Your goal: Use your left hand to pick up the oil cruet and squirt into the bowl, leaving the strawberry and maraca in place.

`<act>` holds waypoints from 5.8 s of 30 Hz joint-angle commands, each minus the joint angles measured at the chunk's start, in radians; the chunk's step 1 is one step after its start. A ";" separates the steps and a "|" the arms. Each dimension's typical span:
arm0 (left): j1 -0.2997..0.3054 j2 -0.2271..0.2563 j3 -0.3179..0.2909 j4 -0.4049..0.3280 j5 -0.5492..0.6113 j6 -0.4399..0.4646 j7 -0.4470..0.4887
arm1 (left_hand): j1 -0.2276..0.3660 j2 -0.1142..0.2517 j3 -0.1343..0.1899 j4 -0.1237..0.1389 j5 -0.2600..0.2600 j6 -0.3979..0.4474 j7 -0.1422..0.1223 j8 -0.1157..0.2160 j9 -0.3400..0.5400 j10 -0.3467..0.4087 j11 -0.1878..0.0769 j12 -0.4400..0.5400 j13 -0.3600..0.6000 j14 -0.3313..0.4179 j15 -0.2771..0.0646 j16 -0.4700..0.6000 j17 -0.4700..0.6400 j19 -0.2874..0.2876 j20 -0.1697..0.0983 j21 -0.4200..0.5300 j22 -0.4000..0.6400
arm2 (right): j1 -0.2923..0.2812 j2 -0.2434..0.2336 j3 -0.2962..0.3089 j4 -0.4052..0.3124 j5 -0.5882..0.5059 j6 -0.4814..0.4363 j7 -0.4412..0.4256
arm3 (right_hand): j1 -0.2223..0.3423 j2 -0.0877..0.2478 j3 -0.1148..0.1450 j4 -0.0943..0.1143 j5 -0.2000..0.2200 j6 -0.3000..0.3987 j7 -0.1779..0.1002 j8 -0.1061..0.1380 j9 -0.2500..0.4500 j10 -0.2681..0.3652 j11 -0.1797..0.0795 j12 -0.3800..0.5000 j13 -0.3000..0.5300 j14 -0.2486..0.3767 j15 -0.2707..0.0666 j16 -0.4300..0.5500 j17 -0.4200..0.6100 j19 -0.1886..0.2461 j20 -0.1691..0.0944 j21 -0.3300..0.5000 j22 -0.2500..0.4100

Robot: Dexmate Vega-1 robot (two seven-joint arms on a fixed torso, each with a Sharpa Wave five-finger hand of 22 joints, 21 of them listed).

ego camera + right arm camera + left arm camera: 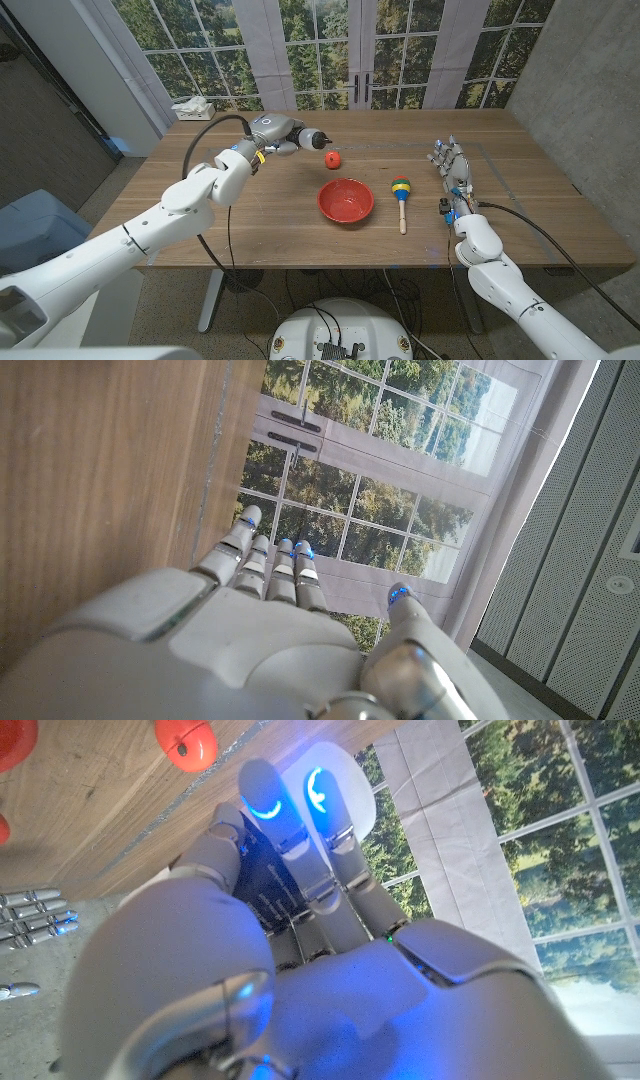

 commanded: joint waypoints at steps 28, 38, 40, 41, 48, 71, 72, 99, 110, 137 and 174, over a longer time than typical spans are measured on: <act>0.017 0.057 -0.015 -0.058 0.654 -0.125 -0.099 | -0.025 0.021 0.171 0.144 -0.004 -0.006 -0.027 0.002 0.006 0.021 -0.066 0.001 0.005 -0.006 -0.001 0.000 -0.005 -0.020 -0.086 0.026 0.001 | 0.027 0.004 -0.013 0.027 0.017 0.008 0.046 | -0.006 0.015 0.000 -0.010 0.001 0.014 -0.003 -0.004 0.002 0.012 -0.002 -0.001 0.004 0.009 -0.003 -0.005 0.000 0.010 0.002 -0.014 0.003; 0.011 0.073 -0.028 -0.081 0.744 -0.182 -0.147 | -0.033 0.029 0.180 0.149 -0.002 -0.013 -0.032 -0.001 0.005 0.015 -0.071 0.001 0.004 -0.005 -0.001 0.001 -0.005 -0.019 -0.086 0.032 0.000 | 0.042 0.010 -0.021 0.045 0.024 0.006 0.058 | -0.007 0.015 0.000 -0.011 0.001 0.014 -0.002 -0.004 0.002 0.012 0.000 -0.001 0.004 0.009 -0.003 -0.006 0.000 0.011 0.002 -0.018 0.003; 0.010 0.071 -0.029 -0.081 0.757 -0.189 -0.151 | -0.035 0.032 0.183 0.151 -0.002 -0.015 -0.032 -0.001 0.005 0.015 -0.071 0.001 0.004 -0.004 -0.001 0.001 -0.005 -0.020 -0.086 0.031 -0.001 | 0.044 0.011 -0.022 0.047 0.024 0.006 0.059 | -0.007 0.015 0.000 -0.011 0.001 0.014 -0.002 -0.004 0.002 0.011 0.000 -0.002 0.004 0.009 -0.003 -0.006 0.000 0.011 0.002 -0.018 0.003; 0.010 0.071 -0.028 -0.080 0.769 -0.192 -0.148 | -0.036 0.032 0.184 0.151 -0.001 -0.015 -0.032 -0.001 0.005 0.015 -0.071 0.002 0.004 -0.004 -0.001 0.002 -0.005 -0.020 -0.086 0.031 -0.001 | 0.046 0.013 -0.022 0.047 0.029 0.004 0.060 | -0.007 0.015 0.000 -0.011 0.001 0.014 -0.002 -0.004 0.002 0.011 0.000 -0.002 0.004 0.009 -0.003 -0.006 0.000 0.011 0.002 -0.019 0.003; -0.003 0.062 -0.021 -0.075 0.829 -0.212 -0.148 | -0.044 0.035 0.192 0.155 0.000 -0.023 -0.039 -0.005 0.003 0.018 -0.072 0.004 0.004 -0.005 -0.001 0.001 -0.007 -0.021 -0.086 0.033 -0.003 | 0.050 0.011 -0.024 0.048 0.027 0.001 0.059 | -0.007 0.015 -0.001 -0.012 0.001 0.014 -0.002 -0.004 0.002 0.012 0.002 -0.002 0.004 0.009 -0.003 -0.007 0.000 0.012 0.002 -0.022 0.004; -0.050 0.053 -0.001 -0.072 0.927 -0.262 -0.140 | -0.078 0.039 0.210 0.169 0.001 0.013 -0.038 0.004 -0.003 0.018 -0.080 0.006 0.003 -0.004 -0.001 0.000 -0.011 -0.025 -0.083 0.036 -0.006 | 0.056 0.015 -0.021 0.073 0.046 0.014 0.078 | -0.011 0.014 -0.003 -0.013 0.001 0.015 0.000 -0.004 0.002 0.016 0.003 -0.001 0.004 0.010 -0.001 -0.009 0.000 0.016 0.003 -0.032 0.004; -0.052 0.052 0.000 -0.071 0.931 -0.262 -0.141 | -0.079 0.038 0.211 0.169 0.001 0.013 -0.039 0.003 -0.003 0.019 -0.080 0.006 0.003 -0.002 -0.001 0.002 -0.009 -0.025 -0.083 0.036 -0.006 | 0.058 0.015 -0.022 0.077 0.046 0.016 0.081 | -0.011 0.014 -0.003 -0.013 0.001 0.016 0.000 -0.004 0.002 0.016 0.003 -0.001 0.004 0.010 -0.001 -0.010 0.000 0.016 0.003 -0.032 0.004; -0.082 -0.007 0.021 -0.046 0.905 -0.251 -0.221 | -0.322 -0.016 0.431 0.339 0.232 0.038 -0.045 0.314 0.497 0.361 -0.044 0.602 0.983 -0.096 0.006 0.273 0.578 -0.065 -0.088 0.077 0.186 | 0.079 0.020 -0.025 0.107 0.054 0.018 0.092 | -0.015 0.015 -0.005 -0.013 0.001 0.018 0.000 -0.004 0.002 0.018 0.002 -0.001 0.004 0.012 0.000 -0.012 0.001 0.020 0.003 -0.044 0.004; -0.073 0.004 0.003 -0.063 0.833 -0.266 -0.206 | -0.320 -0.036 0.424 0.333 0.249 0.122 -0.038 0.358 0.498 0.366 0.002 0.741 1.023 -0.101 0.008 0.311 0.776 -0.085 -0.092 0.149 0.260 | 0.083 0.020 -0.026 0.106 0.050 0.019 0.090 | -0.016 0.016 -0.005 -0.014 0.002 0.020 -0.001 -0.003 0.002 0.018 0.002 -0.002 0.004 0.013 -0.002 -0.013 0.001 0.022 0.003 -0.048 0.004; -0.072 0.017 0.027 -0.021 0.920 -0.228 -0.048 | -0.227 0.040 0.375 0.248 0.139 0.023 -0.018 0.164 0.197 0.246 -0.074 0.132 0.313 -0.183 -0.009 -0.316 0.141 -0.210 -0.085 0.227 0.157 | 0.074 0.018 -0.022 0.098 0.056 0.019 0.087 | -0.016 0.015 -0.006 -0.017 0.001 0.018 -0.002 -0.005 0.002 0.017 0.001 -0.003 0.004 0.014 0.002 -0.015 0.000 0.025 0.005 -0.057 0.004; -0.068 0.021 0.038 -0.043 1.007 -0.213 -0.074 | -0.337 0.034 0.399 0.257 0.086 -0.410 -0.056 -0.221 -0.024 -0.435 -0.028 -0.008 0.049 -0.259 -0.011 -0.536 0.145 -0.277 -0.081 0.251 0.007 | 0.086 0.014 -0.023 0.114 0.063 0.023 0.114 | -0.021 0.010 -0.010 -0.020 0.001 0.018 -0.005 -0.005 0.002 0.018 0.002 -0.003 0.004 0.016 0.007 -0.018 0.000 0.030 0.010 -0.071 0.005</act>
